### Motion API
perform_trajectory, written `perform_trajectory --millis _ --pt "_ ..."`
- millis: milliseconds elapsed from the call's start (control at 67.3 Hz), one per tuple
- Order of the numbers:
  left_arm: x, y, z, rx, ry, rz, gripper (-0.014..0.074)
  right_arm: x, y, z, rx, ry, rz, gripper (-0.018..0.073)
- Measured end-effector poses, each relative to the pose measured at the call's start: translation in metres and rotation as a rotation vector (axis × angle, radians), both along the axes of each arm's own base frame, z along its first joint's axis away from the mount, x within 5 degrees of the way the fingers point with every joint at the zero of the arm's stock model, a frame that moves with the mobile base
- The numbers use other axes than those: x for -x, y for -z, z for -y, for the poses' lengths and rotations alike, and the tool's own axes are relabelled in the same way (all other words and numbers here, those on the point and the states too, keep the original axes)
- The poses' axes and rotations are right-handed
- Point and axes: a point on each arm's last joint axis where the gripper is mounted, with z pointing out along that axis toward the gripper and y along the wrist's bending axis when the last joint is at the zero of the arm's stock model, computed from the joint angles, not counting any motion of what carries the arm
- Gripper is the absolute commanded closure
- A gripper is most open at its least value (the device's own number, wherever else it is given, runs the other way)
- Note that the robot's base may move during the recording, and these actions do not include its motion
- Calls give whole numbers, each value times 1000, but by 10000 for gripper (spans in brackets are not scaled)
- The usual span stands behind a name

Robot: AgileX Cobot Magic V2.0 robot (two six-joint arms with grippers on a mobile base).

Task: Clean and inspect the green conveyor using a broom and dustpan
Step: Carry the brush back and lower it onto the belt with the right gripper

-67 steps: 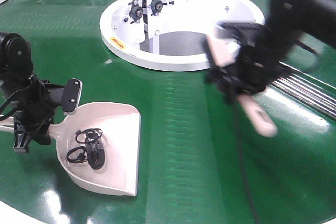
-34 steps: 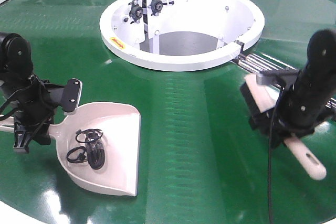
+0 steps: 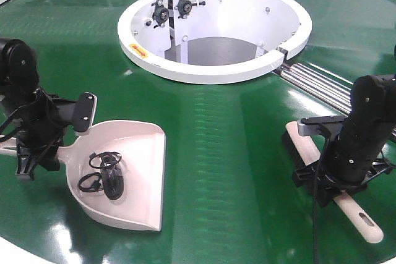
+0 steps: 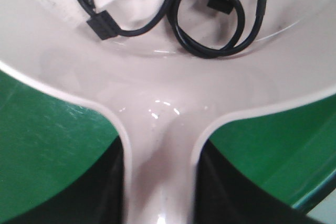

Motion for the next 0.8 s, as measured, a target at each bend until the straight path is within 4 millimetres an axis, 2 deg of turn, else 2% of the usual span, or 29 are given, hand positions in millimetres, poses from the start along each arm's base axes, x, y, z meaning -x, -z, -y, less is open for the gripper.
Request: perform_trajectory --millis 802 --pt "0 0 0 2 -1 0 598 -2 1 0 -4 2 17 512"
